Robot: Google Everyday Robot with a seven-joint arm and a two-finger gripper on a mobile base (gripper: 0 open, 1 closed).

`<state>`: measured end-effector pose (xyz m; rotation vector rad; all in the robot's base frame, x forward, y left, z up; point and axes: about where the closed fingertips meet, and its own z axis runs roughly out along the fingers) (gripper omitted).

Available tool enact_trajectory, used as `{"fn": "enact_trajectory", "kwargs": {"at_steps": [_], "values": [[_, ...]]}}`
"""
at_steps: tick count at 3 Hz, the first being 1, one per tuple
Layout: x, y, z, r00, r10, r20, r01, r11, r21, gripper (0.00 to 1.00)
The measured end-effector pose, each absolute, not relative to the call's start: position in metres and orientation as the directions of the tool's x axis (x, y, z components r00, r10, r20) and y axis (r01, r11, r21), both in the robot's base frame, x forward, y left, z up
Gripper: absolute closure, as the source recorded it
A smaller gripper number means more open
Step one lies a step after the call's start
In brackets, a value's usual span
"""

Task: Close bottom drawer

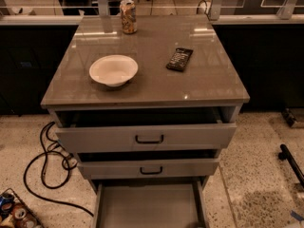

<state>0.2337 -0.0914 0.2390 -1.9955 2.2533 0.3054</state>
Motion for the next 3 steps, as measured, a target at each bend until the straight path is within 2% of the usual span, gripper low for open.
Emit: {"fn": "enact_trajectory", "kwargs": {"at_steps": [3], "values": [[0.252, -0.060, 0.179, -0.125, -0.961, -0.246, -0.991, 0.108, 0.083, 1.00]]}}
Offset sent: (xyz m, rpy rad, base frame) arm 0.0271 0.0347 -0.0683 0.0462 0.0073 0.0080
